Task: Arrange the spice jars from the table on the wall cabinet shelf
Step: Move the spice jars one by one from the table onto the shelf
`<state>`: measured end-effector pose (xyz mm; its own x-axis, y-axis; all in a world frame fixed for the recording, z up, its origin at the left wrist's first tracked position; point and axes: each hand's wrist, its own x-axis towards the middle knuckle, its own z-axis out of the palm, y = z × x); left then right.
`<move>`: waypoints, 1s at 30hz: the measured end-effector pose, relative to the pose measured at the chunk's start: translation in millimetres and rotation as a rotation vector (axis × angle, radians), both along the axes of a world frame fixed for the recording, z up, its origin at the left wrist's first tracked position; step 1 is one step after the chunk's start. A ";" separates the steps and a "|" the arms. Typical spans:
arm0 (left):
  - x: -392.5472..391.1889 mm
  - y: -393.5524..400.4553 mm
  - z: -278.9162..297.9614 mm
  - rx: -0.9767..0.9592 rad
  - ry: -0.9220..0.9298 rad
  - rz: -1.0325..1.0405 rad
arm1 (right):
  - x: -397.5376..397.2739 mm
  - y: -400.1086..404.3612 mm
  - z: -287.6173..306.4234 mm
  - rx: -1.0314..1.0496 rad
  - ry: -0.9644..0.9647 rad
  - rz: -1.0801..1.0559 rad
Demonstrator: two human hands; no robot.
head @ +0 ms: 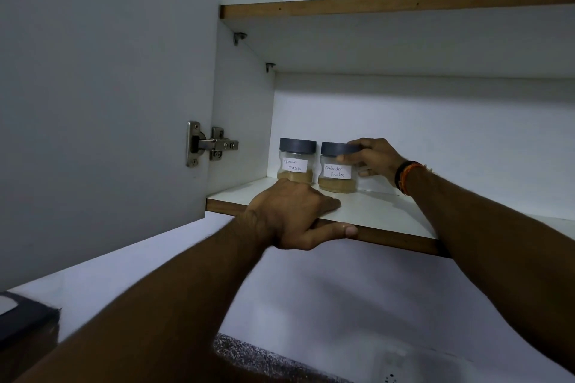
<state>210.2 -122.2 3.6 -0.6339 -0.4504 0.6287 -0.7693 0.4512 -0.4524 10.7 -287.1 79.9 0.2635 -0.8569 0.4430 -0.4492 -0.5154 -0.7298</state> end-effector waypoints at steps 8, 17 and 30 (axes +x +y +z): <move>2.3 -4.1 -0.5 0.004 0.018 -0.030 | -0.3 1.8 -2.8 0.026 -0.044 -0.011; 6.5 -10.3 0.4 -0.011 -0.034 -0.007 | -10.6 16.8 -8.6 -0.267 -0.104 -0.246; -0.3 -0.9 8.7 0.403 -0.028 0.140 | -1.9 154.1 -30.3 -0.374 -0.233 -0.198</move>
<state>209.8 -123.1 12.3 -0.5637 -0.7394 0.3681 -0.8254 0.4883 -0.2831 8.8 -133.0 49.6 -0.0316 -0.6515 0.7580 -0.4119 -0.6825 -0.6038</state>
